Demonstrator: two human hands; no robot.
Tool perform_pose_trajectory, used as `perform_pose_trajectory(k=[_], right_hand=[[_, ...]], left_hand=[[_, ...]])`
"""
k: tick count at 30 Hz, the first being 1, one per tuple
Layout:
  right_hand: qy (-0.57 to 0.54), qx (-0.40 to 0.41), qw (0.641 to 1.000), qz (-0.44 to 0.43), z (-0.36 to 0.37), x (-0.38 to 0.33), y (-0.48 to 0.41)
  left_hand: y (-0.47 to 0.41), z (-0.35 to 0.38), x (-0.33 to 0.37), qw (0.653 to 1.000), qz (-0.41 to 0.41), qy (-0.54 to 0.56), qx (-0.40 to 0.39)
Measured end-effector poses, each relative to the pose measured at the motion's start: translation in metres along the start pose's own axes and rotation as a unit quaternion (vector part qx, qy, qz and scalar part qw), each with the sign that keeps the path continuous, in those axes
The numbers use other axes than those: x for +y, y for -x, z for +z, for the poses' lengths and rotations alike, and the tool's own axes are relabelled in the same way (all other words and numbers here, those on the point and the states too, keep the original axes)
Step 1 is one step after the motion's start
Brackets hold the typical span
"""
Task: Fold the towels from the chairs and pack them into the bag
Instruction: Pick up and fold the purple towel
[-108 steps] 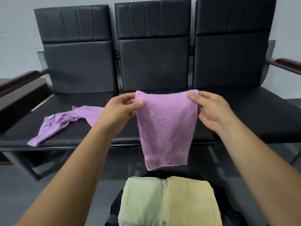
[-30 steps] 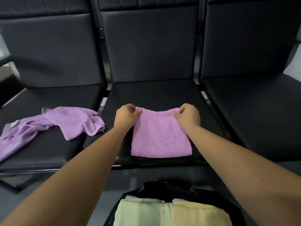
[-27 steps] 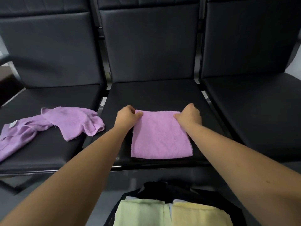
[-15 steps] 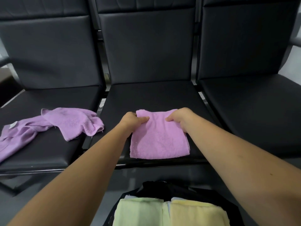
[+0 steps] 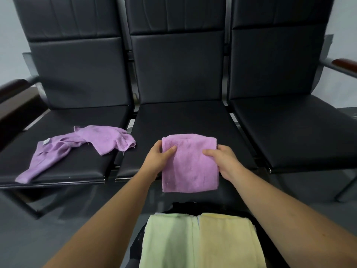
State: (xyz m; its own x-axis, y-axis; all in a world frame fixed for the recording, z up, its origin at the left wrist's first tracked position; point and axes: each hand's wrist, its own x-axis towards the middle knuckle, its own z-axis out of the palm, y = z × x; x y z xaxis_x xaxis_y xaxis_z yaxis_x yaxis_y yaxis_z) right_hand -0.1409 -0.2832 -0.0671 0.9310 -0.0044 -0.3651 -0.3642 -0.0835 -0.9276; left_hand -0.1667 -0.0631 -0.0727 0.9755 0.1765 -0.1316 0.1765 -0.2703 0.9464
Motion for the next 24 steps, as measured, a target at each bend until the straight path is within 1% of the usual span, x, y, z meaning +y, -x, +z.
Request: perform_pose_trajectory(k=[4,10,14,17,21,24], right_hand=[[-0.02,-0.002,1.0,0.003,-0.005,0.025,0.04],[-0.02,-0.007,0.999,0.047,0.004,0.076,0.079],[0.004,-0.009,0.994,0.104,0.028,0.117,0.101],[-0.005,-0.017,0.992,0.124,0.045,0.151,0.108],[0.044,-0.018,0.989,0.136,0.063,0.189,0.1],[0.107,-0.014,0.987,0.12,0.071,0.201,0.091]], left_hand=[[0.043,0.0,-0.011,1.0,-0.015,0.02,-0.003],[0.095,-0.009,-0.045,0.999,-0.04,-0.019,-0.026],[0.128,-0.025,-0.087,0.991,-0.082,-0.083,-0.06],[0.141,-0.033,-0.119,0.984,-0.107,-0.129,-0.059],[0.142,-0.034,-0.152,0.976,-0.133,-0.163,-0.061],[0.137,-0.03,-0.173,0.969,-0.16,-0.18,-0.05]])
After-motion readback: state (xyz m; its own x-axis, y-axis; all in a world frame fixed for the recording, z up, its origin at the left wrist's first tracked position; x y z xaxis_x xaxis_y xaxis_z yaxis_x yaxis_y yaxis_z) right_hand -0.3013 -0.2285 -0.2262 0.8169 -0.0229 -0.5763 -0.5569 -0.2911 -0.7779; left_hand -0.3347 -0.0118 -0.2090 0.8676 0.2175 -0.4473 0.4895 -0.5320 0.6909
